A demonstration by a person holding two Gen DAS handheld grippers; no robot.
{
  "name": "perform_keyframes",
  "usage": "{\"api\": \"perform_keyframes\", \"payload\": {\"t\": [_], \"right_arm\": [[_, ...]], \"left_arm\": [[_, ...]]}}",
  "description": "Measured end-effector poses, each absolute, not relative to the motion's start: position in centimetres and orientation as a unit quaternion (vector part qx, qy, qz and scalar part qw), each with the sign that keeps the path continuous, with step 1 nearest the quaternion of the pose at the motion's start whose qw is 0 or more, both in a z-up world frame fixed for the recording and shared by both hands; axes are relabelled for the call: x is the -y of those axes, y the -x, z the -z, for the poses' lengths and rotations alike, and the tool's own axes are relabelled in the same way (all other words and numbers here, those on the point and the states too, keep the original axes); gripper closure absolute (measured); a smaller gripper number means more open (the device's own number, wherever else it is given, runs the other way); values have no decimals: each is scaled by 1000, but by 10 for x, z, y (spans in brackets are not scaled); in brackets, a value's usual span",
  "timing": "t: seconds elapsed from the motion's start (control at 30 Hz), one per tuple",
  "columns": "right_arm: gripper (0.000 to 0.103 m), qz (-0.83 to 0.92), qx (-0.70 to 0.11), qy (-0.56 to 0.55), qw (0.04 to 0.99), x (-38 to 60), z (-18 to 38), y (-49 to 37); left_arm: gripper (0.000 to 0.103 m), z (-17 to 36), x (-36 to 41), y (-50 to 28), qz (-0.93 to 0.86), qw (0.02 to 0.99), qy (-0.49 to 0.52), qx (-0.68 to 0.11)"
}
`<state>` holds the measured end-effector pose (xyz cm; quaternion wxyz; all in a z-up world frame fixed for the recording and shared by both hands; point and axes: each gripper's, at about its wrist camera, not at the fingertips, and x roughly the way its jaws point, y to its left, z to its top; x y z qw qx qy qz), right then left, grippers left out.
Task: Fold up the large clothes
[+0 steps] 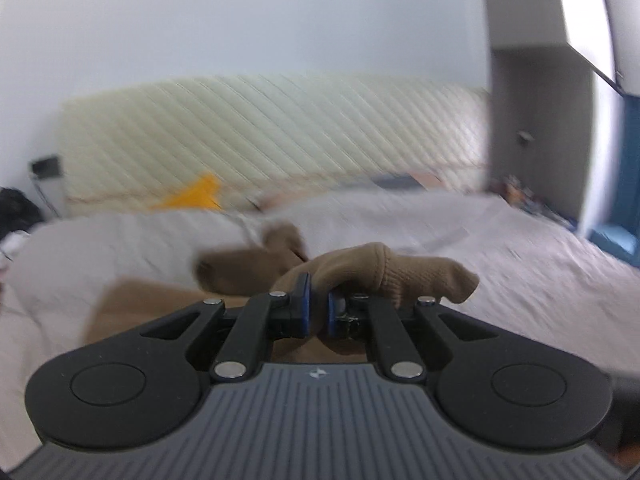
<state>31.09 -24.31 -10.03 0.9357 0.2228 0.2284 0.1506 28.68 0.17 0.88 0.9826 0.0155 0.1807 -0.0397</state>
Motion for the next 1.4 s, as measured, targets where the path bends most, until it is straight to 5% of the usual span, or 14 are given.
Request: {"api": "perform_keyframes", "payload": {"t": [0.33, 0.57, 0.63, 0.7, 0.87, 1.4], "right_arm": [[42, -116, -229, -286, 923, 279, 109, -315], [42, -119, -233, -285, 922, 278, 113, -319], [42, -121, -233, -277, 924, 274, 114, -318], [42, -125, -236, -272, 925, 270, 115, -318], [42, -127, -240, -262, 926, 262, 117, -318], [42, -160, -258, -240, 922, 232, 102, -296]], "left_arm": [[93, 126, 88, -268, 106, 956, -10, -275], [92, 127, 71, -266, 117, 950, 25, -287], [85, 122, 66, -264, 125, 944, 31, -304], [57, 117, 61, -257, 142, 935, 45, -322], [29, 113, 35, -233, 183, 918, 104, -337], [29, 48, -40, -203, 132, 944, 157, -260]]}}
